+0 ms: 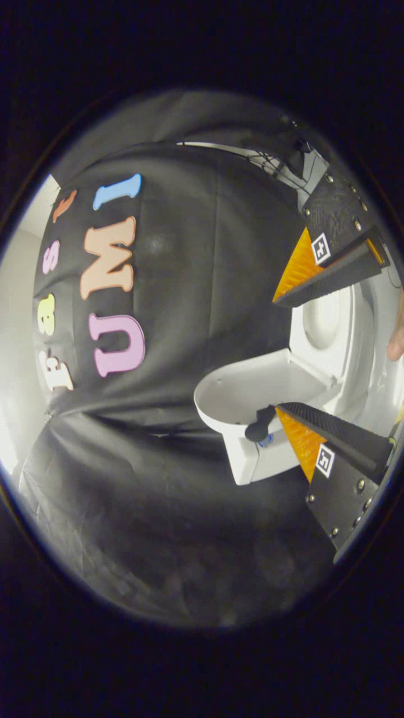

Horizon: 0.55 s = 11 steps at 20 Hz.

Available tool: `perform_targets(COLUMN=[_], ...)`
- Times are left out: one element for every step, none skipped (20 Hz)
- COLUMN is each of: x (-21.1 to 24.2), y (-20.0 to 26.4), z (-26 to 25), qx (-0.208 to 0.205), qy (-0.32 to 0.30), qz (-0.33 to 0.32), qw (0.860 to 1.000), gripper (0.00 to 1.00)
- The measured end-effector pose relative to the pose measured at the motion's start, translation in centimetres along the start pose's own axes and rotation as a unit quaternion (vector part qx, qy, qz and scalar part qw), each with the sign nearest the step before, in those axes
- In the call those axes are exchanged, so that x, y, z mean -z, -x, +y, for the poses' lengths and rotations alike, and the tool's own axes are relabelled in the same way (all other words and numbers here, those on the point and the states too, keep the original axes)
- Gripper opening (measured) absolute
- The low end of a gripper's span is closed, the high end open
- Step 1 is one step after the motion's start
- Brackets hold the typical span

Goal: Open the toilet lid.

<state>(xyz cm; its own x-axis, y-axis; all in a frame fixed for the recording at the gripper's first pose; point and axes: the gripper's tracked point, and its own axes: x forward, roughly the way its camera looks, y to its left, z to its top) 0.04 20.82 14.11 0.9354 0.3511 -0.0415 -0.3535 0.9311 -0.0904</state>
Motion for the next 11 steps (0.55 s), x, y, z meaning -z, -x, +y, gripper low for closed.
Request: perform_targets(x=[-0.2, -0.3, -0.4, -0.4, -0.4, -0.4, -0.3, -0.1, -0.1, 0.0, -0.2], y=[0.1, 0.1, 0.2, 0.3, 0.3, 0.5, 0.6, 0.8, 0.9, 1.1, 1.4], z=[-1.3, -2.7, -4.1, -5.9, -7.9, -9.8, -11.8, -13.9, -15.8, -17.3, -18.6], qx=[0.007, 0.015, 0.024, 0.037, 0.054, 0.071, 0.094, 0.116, 0.137, 0.153, 0.166], qy=[0.000, 0.001, 0.000, -0.001, -0.006, -0.007, -0.006, -0.002, 0.004, 0.009, 0.010], qz=[-0.005, -0.009, -0.015, -0.022, -0.030, -0.038, -0.044, -0.049, -0.053, -0.054, -0.057], qw=[1.000, 1.000, 1.000, 0.999, 0.998, 0.997, 0.995, 0.992, 0.989, 0.987, 0.984], gripper=[1.00, 1.00, 1.00, 1.00, 1.00, 1.00, 1.00, 1.00, 1.00, 1.00, 1.00])
